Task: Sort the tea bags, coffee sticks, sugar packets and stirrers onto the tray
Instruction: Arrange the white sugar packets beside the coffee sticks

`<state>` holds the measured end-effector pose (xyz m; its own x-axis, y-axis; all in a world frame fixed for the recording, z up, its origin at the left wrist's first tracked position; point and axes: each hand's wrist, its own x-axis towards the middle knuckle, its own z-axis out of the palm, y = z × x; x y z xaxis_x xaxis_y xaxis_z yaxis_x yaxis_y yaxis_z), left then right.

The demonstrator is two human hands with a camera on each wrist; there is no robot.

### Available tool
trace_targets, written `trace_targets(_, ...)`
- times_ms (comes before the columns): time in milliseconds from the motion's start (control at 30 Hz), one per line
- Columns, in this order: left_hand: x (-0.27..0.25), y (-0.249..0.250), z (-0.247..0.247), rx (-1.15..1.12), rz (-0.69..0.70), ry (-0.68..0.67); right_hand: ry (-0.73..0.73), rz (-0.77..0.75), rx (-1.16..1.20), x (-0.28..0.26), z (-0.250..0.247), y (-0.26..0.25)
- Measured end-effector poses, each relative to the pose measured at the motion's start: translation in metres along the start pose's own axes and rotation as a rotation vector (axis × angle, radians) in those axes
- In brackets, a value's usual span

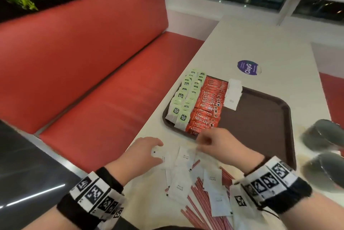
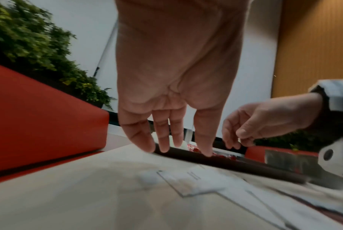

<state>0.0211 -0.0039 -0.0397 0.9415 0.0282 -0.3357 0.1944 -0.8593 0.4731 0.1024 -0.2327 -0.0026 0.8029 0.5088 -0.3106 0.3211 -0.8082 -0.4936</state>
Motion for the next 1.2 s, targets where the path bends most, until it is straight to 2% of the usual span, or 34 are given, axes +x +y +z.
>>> trace_targets(67,0.003,0.003,0.008,0.09,0.021,-0.037,-0.064,0.004,-0.148,0.001,0.024,-0.012)
trace_targets(233,0.01,0.009,0.022,0.267,0.024,-0.064,-0.071,0.079,-0.417,0.013,0.052,-0.034)
trace_targets(600,0.005,0.014,0.023,0.317,0.01,-0.043,-0.047,0.127,-0.315,0.007,0.052,-0.039)
trace_targets(733,0.008,0.013,0.017,0.212,-0.001,-0.032,0.033,0.149,-0.122,-0.006,0.037,-0.031)
trace_targets(1000,0.019,-0.004,0.002,-0.098,-0.023,-0.131,0.184,0.281,0.1,-0.031,-0.011,0.012)
trace_targets(1100,0.026,-0.013,-0.002,-0.19,-0.034,-0.117,0.239,0.296,0.172,-0.031,-0.034,0.027)
trace_targets(1200,0.031,-0.011,-0.004,-0.403,-0.06,-0.048,0.332,0.308,0.259,-0.016,-0.053,0.046)
